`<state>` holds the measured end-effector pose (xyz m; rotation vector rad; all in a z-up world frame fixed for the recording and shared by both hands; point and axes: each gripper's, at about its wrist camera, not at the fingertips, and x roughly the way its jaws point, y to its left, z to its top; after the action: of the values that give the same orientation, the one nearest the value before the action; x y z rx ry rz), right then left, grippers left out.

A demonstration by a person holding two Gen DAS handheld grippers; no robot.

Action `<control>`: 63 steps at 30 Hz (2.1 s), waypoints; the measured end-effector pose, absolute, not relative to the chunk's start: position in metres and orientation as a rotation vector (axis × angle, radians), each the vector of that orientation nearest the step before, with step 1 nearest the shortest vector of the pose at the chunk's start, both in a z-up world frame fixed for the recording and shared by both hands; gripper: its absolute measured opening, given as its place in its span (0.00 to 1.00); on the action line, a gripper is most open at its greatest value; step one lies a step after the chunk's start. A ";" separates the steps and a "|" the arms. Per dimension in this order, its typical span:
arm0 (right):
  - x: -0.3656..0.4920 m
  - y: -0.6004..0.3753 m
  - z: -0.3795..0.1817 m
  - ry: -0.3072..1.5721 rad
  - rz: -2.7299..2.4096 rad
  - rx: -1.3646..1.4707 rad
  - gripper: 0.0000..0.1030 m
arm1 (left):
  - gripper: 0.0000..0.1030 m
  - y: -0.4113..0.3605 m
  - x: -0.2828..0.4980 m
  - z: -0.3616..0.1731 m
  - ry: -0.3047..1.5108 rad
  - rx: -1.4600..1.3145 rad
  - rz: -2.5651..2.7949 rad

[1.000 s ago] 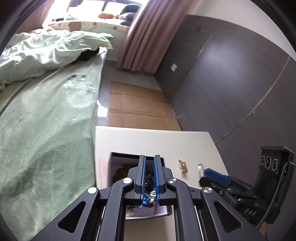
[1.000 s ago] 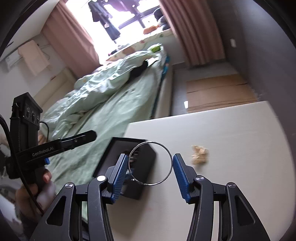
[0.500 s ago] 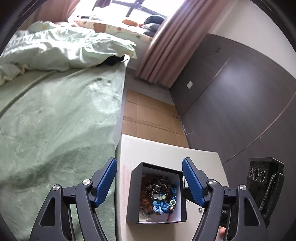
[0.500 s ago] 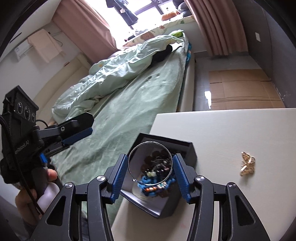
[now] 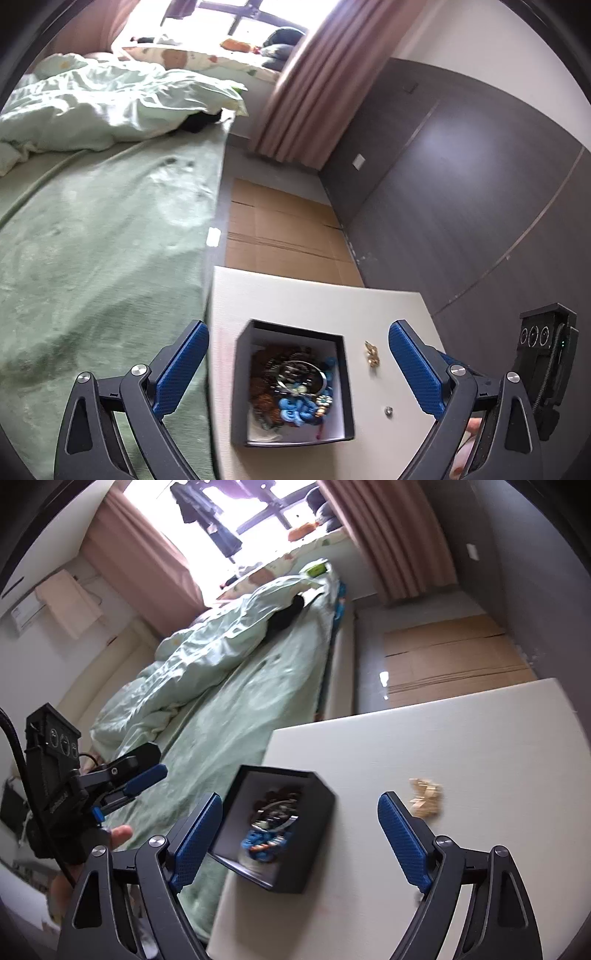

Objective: Organize jewelry
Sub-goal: 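Move both open grippers toward the gold butterfly brooch and small silver ring, then close the right gripper on the small silver ring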

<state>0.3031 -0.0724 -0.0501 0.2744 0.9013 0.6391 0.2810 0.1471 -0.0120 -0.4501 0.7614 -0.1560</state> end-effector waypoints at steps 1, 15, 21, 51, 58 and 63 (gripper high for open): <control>0.302 -0.079 -0.050 0.899 0.618 0.270 0.84 | 0.95 0.143 0.282 -0.012 0.762 -0.444 -0.168; 0.279 -0.148 -0.047 0.880 0.392 0.234 1.00 | 0.95 0.074 0.279 -0.013 0.762 -0.262 -0.261; 0.273 -0.160 -0.043 0.858 0.376 0.155 1.00 | 0.95 0.048 0.281 -0.023 0.793 -0.210 -0.296; 0.264 -0.104 -0.120 1.038 0.601 -0.177 0.46 | 0.52 0.062 0.294 -0.046 0.911 -0.170 -0.244; 0.275 -0.098 -0.131 1.069 0.580 -0.169 0.36 | 0.52 0.077 0.293 -0.045 0.913 -0.214 -0.220; 0.275 -0.092 -0.132 1.052 0.572 -0.197 0.35 | 0.52 0.081 0.291 -0.042 0.902 -0.230 -0.224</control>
<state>0.2753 -0.0918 -0.1316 -0.1972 1.0521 0.5717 0.2909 0.0808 -0.0416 -0.2296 0.9019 -0.2245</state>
